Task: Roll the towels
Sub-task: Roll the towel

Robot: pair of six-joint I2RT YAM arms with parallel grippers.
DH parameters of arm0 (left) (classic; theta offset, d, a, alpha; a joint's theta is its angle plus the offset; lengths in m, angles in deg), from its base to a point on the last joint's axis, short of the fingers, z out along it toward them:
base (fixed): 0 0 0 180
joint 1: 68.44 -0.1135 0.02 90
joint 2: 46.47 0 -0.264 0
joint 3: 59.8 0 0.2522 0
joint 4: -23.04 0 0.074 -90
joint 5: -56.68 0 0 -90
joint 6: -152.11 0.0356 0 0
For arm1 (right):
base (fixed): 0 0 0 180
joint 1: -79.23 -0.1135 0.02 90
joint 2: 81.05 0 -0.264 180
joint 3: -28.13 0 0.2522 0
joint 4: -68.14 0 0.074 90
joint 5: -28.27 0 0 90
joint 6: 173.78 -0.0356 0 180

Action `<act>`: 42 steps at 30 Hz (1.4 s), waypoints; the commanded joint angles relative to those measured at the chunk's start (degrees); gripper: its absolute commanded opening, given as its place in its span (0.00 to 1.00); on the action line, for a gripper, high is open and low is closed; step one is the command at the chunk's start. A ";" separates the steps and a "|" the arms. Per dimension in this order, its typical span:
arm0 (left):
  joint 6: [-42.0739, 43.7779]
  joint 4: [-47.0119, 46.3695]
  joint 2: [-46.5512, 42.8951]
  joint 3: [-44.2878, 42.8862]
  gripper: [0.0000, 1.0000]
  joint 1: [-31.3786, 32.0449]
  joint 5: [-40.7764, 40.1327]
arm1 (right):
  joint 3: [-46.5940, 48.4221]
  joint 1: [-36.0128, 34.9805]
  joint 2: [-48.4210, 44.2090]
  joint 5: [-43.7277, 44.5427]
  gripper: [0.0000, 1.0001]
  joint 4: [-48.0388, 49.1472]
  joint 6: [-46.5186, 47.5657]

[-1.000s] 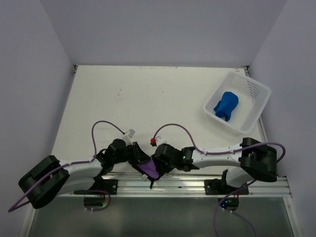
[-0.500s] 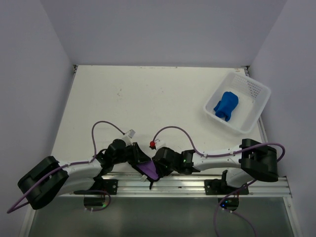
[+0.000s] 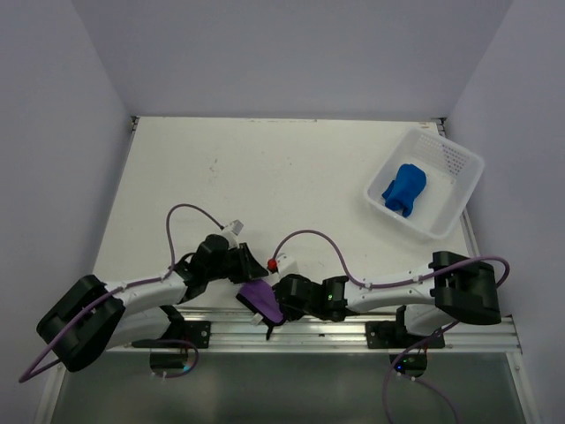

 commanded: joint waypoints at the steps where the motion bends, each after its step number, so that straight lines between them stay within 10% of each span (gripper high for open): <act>1: 6.15 6.04 2.21 -5.20 0.27 -2.43 -4.41 | -0.86 -1.03 -0.67 4.65 0.00 -6.80 -1.08; 42: 6.68 6.66 8.02 -19.45 0.27 -4.90 1.39 | 22.69 -14.21 21.73 40.60 0.00 -32.99 -6.97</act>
